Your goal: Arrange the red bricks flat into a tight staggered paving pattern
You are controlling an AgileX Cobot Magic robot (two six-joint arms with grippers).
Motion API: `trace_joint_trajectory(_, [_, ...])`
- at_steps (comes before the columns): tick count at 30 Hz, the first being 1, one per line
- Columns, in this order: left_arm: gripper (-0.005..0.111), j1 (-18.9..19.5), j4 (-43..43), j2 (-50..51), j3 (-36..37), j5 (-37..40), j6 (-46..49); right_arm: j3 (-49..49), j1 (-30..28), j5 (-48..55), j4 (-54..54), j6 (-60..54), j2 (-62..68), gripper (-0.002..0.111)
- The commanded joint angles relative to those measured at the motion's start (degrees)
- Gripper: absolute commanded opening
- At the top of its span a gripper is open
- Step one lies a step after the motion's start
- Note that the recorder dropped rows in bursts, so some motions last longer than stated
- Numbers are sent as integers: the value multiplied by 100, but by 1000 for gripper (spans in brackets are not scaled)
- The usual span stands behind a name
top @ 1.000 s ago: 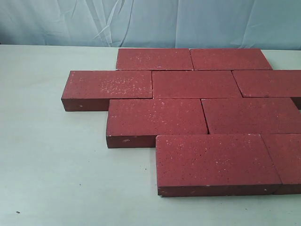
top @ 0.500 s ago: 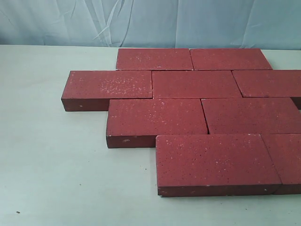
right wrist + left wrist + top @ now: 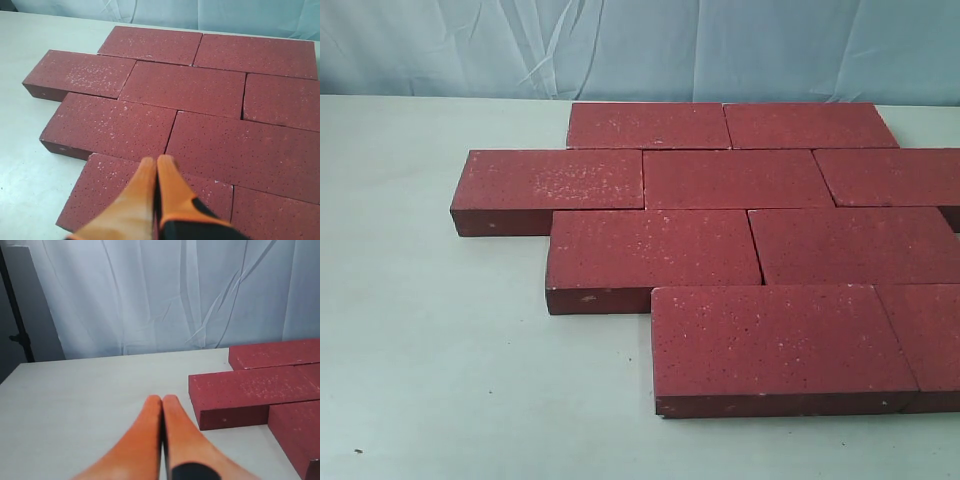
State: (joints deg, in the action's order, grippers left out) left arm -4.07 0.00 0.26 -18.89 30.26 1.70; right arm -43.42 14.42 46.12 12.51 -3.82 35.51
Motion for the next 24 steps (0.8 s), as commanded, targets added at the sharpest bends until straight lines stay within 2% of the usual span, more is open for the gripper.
trace_joint_trajectory(1, [0,22,-54,-26,443,-264,-19,28,-14,-5,-35,0,-31,-1])
trace_joint_trajectory(9, [0,22,-59,-26,1281,-1213,-19,28,-14,-17,-32,0,-31,-1])
trace_joint_trajectory(18, [0,22,-106,-26,1882,-1270,-28,28,-14,-17,-9,0,-31,-1])
trace_joint_trajectory(24, [0,22,-154,-26,1889,-1269,-28,28,-14,-17,-9,0,-31,-1])
